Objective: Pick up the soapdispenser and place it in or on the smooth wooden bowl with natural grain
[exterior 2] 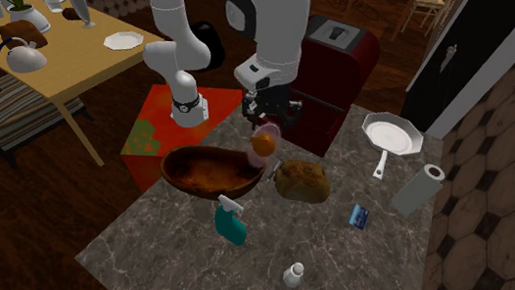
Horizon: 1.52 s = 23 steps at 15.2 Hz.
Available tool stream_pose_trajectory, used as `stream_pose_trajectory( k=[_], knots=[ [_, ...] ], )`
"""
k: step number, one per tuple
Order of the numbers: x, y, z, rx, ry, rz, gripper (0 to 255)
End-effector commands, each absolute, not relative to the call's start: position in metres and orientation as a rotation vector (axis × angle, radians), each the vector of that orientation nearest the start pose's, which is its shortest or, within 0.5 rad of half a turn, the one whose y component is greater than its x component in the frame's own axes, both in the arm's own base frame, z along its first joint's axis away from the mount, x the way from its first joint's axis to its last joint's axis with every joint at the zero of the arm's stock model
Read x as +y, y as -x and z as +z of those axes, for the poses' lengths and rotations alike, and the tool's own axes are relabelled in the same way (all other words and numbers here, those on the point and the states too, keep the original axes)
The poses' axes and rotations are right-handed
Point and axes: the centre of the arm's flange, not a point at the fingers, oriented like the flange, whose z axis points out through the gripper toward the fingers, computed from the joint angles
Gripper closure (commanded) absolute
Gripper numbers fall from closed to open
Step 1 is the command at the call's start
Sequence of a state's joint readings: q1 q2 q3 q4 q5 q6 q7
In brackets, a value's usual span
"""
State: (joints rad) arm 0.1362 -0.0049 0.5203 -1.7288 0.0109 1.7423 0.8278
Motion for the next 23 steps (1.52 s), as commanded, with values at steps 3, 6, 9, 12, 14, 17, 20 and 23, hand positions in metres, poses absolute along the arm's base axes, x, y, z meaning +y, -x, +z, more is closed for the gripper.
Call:
stream_pose_trajectory(
  k=[3, 6, 9, 12, 14, 17, 20, 23],
  knots=[
    [0.297, -0.423, 0.569, 0.269, 3.110, -0.011, 255],
    [0.261, -0.406, 0.571, 0.269, 3.110, -0.011, 255],
    [0.225, -0.389, 0.573, 0.269, 3.110, -0.011, 255],
    [0.190, -0.372, 0.575, 0.269, 3.110, -0.011, 255],
    [0.188, -0.372, 0.570, 0.269, 3.110, -0.011, 255],
    [0.188, -0.372, 0.554, 0.269, 3.110, -0.011, 255],
    [0.188, -0.372, 0.539, 0.269, 3.110, -0.011, 255],
    [0.188, -0.372, 0.523, 0.269, 3.110, -0.011, 255]
  ],
)
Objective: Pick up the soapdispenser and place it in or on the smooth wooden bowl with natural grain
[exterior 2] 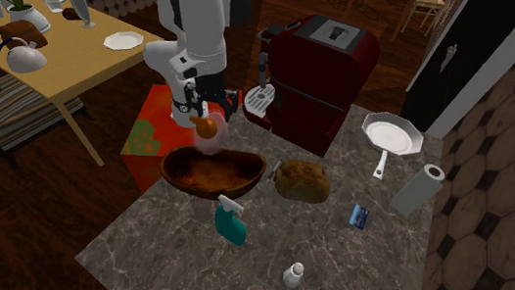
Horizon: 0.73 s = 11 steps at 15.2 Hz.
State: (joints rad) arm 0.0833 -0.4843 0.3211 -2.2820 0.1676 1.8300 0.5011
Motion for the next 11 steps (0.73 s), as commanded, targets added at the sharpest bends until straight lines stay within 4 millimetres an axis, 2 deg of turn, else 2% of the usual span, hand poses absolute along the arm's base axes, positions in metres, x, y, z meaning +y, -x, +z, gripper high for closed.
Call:
stream_pose_trajectory(
  k=[1, 6, 11],
  knots=[
    [0.188, -0.372, 0.517, 0.269, 3.110, -0.011, 255],
    [0.188, -0.372, 0.491, 0.269, 3.110, -0.011, 255],
    [0.188, -0.372, 0.491, 0.269, 3.110, -0.011, 255]
  ],
)
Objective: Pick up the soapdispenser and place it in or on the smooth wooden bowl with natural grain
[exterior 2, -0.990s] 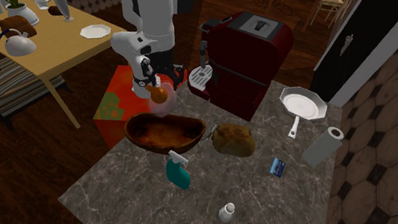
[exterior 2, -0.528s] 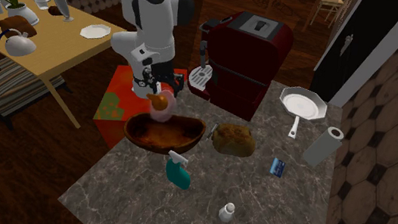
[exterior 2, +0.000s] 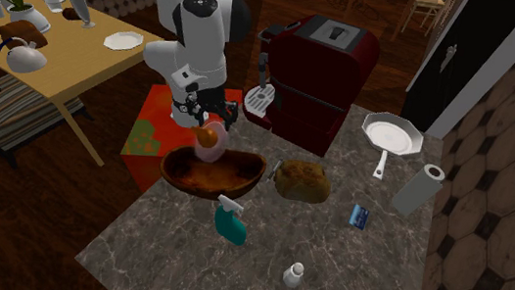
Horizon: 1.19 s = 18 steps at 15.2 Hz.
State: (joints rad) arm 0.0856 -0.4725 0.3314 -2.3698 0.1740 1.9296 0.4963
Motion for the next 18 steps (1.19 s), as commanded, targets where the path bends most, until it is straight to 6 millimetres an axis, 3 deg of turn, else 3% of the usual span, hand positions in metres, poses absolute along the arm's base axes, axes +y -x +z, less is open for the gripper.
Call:
stream_pose_trajectory(
  k=[1, 2, 3, 8, 12, 18],
  knots=[
    [0.188, -0.372, 0.491, 0.269, 3.110, -0.011, 255],
    [0.188, -0.372, 0.491, 0.269, 3.110, -0.011, 255],
    [0.188, -0.372, 0.491, 0.269, 3.110, -0.011, 0],
    [0.188, -0.372, 0.491, 0.269, 3.110, -0.011, 0],
    [0.187, -0.371, 0.541, 0.269, 3.110, -0.011, 0],
    [0.187, -0.371, 0.541, 0.269, 3.110, -0.011, 0]
  ],
)
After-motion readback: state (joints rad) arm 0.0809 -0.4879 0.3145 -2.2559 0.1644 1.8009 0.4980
